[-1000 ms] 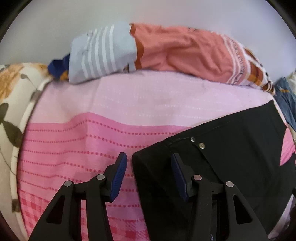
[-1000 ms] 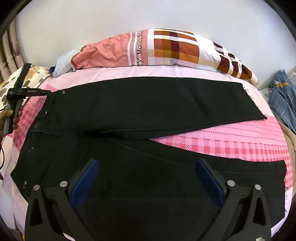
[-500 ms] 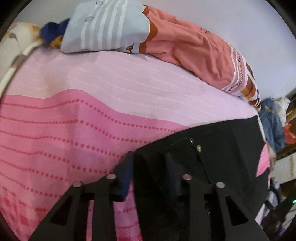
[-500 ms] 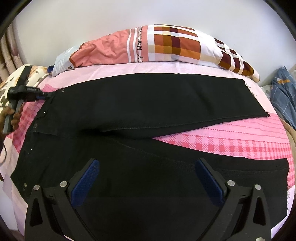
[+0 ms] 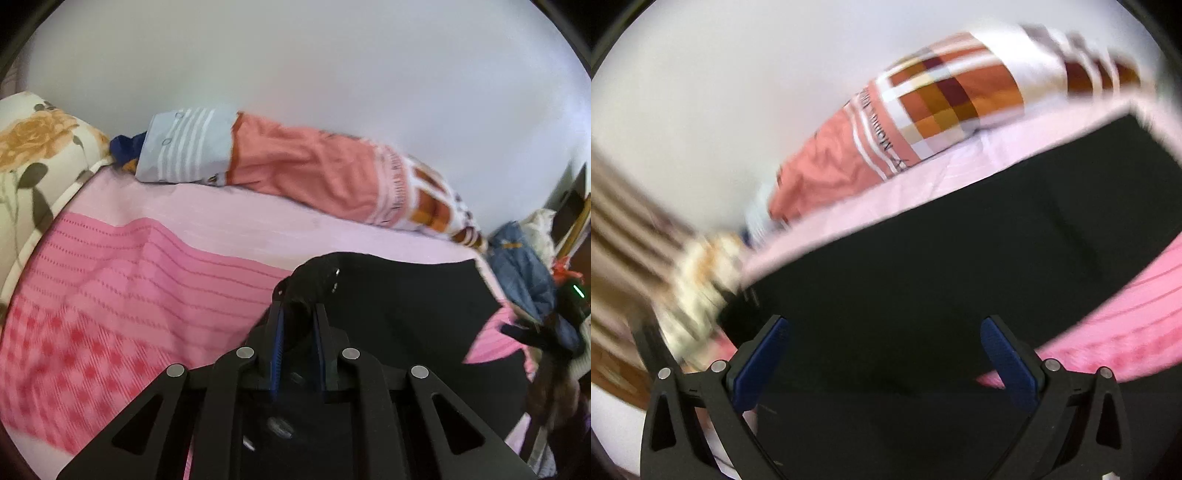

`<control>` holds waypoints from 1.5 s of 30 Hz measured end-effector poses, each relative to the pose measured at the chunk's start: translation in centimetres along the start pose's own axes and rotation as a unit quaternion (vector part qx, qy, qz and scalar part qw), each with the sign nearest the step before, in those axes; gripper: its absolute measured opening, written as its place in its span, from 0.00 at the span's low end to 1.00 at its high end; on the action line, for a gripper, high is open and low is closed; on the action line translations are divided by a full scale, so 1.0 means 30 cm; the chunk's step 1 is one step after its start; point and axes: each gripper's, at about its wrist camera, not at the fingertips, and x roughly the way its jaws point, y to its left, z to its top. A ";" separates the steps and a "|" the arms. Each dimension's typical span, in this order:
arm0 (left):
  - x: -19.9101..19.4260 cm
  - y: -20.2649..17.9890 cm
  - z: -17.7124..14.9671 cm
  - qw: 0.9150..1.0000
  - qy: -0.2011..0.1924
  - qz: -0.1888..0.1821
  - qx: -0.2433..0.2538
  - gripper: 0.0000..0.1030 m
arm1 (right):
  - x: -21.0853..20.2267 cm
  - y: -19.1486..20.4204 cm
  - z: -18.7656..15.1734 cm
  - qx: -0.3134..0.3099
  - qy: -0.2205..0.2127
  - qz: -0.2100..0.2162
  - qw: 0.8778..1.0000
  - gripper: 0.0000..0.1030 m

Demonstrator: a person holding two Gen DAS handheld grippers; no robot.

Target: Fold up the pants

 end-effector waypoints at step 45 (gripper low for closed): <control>-0.266 0.006 -0.203 0.974 0.034 -0.084 -0.207 0.59 | -0.097 -0.108 -0.247 0.046 0.038 0.008 0.998 0.06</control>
